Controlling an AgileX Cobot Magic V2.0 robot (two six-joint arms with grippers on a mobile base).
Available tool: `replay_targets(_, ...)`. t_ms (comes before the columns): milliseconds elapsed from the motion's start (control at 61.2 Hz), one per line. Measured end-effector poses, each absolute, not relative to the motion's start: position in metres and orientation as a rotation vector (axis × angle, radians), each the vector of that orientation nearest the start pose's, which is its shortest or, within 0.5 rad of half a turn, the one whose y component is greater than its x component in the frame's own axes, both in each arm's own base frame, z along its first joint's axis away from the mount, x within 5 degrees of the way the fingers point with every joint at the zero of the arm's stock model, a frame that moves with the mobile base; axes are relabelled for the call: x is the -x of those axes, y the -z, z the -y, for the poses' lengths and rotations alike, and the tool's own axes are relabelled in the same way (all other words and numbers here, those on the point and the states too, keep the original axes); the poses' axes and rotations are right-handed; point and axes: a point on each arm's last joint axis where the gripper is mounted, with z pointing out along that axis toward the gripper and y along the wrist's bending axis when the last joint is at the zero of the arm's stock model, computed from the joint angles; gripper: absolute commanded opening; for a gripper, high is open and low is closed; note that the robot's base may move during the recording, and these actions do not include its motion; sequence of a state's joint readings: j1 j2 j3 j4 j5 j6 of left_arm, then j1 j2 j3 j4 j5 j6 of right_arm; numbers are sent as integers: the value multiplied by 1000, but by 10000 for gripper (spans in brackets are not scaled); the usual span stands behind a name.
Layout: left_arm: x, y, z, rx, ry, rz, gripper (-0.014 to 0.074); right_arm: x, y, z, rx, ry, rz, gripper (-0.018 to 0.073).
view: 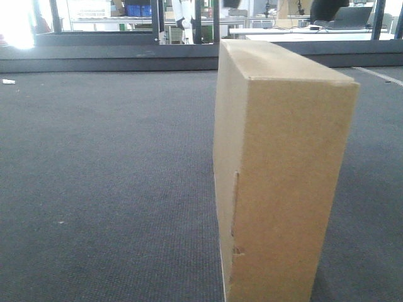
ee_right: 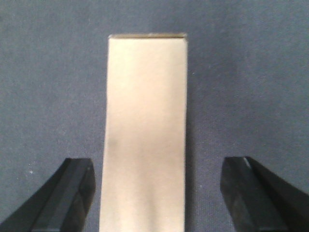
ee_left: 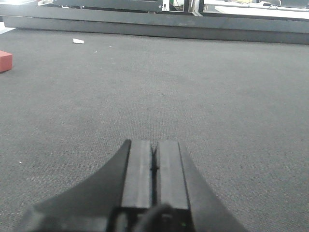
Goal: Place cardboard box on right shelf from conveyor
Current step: 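Lower the right gripper over the box's top edge and close it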
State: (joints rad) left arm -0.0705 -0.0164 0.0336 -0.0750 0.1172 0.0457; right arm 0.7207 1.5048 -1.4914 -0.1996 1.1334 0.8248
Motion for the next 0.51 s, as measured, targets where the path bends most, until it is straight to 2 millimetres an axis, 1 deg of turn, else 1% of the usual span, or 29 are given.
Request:
replay_targets(163,-56,-192,5,-40,84,-1618,-116,-246,-363,-202,-61,-273,-2640,626)
replay_targets(506,-56,-192,5,-40,84,-1618,-116,-248,-358,-207,-62,-285,-2664,626)
